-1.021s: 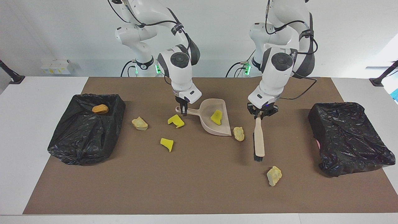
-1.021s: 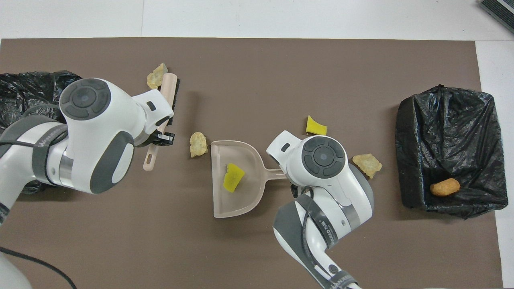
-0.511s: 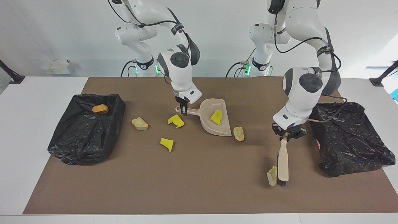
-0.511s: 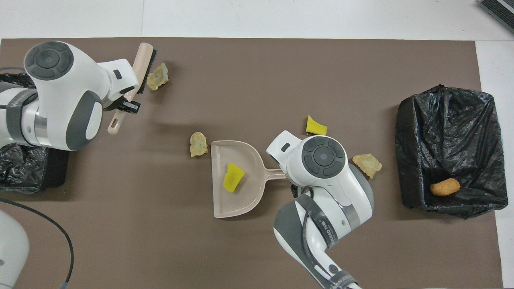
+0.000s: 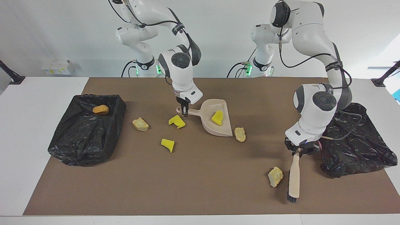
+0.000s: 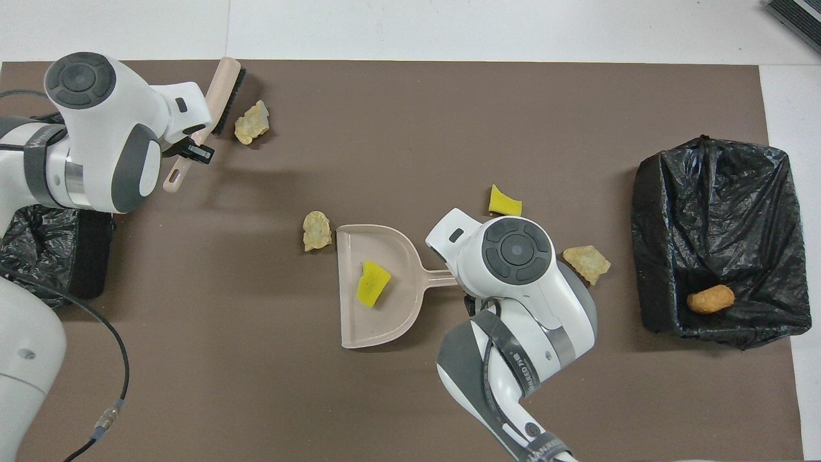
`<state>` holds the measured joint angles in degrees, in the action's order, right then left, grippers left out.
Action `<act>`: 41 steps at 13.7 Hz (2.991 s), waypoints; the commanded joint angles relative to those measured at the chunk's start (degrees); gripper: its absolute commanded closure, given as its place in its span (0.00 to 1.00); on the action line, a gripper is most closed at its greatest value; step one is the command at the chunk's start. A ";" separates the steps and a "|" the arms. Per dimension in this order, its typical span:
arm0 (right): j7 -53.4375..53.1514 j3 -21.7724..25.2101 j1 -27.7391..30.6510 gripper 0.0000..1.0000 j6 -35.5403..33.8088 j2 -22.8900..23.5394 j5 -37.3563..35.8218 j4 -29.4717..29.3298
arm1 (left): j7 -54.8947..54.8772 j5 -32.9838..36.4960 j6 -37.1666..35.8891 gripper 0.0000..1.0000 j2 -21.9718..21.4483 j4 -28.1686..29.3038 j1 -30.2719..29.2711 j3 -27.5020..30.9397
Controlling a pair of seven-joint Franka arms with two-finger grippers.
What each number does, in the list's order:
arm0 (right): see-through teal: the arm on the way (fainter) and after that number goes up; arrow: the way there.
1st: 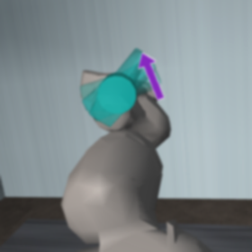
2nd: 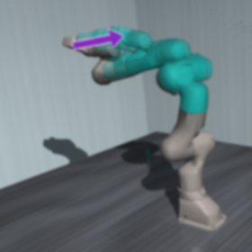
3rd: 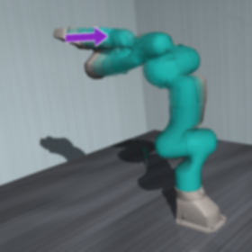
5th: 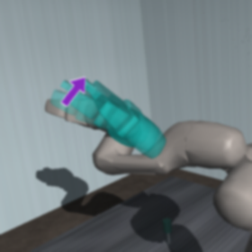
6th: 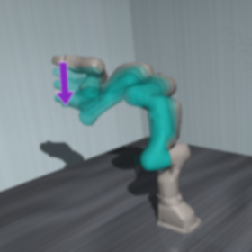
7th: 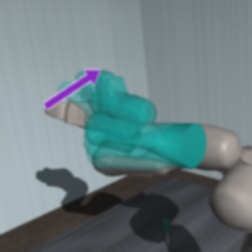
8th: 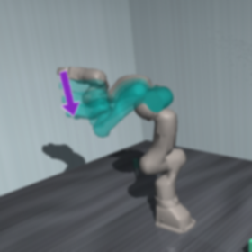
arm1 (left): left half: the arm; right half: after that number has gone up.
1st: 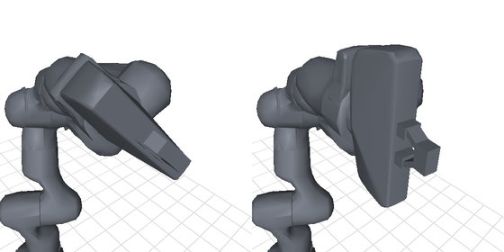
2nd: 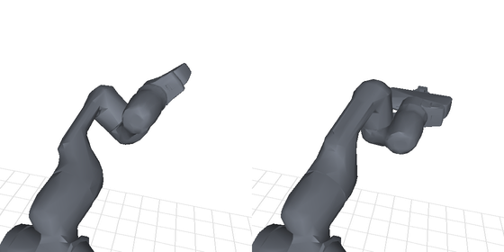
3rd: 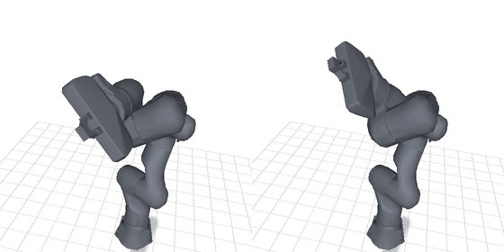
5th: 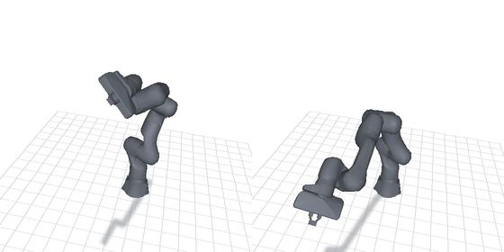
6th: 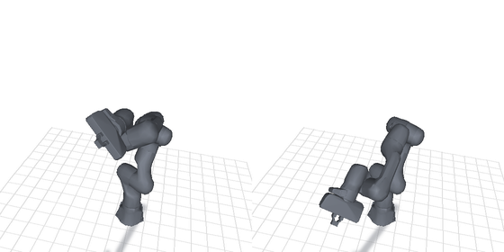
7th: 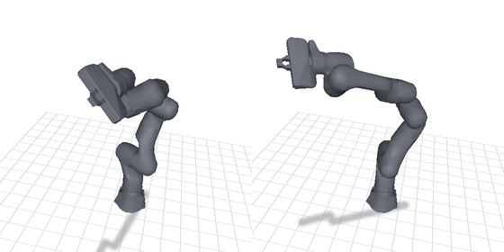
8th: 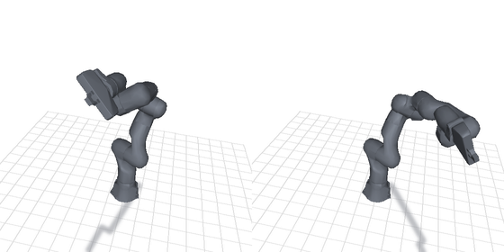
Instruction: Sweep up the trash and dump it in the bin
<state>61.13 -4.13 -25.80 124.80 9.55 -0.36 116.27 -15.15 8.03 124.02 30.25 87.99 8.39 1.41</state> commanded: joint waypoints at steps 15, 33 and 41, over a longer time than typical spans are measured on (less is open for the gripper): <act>-9.17 -0.35 -0.39 1.00 -0.08 0.47 -0.87 -0.78 | -12.09 -0.65 -2.72 1.00 -13.97 19.64 2.50 -0.97; -13.85 -0.35 -1.45 1.00 0.80 1.52 -0.78 -0.34 | 17.78 -9.95 -8.79 1.00 -28.58 38.57 24.92 -1.23; -9.63 -0.44 1.45 1.00 -3.42 0.21 -0.61 -3.33 | 31.22 -18.40 -15.10 1.00 -29.90 30.85 24.31 -0.97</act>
<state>49.96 -4.11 -25.39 123.19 10.28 -0.40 114.23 13.96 -9.42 112.62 1.70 120.67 32.62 -0.19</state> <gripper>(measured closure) 0.678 0.740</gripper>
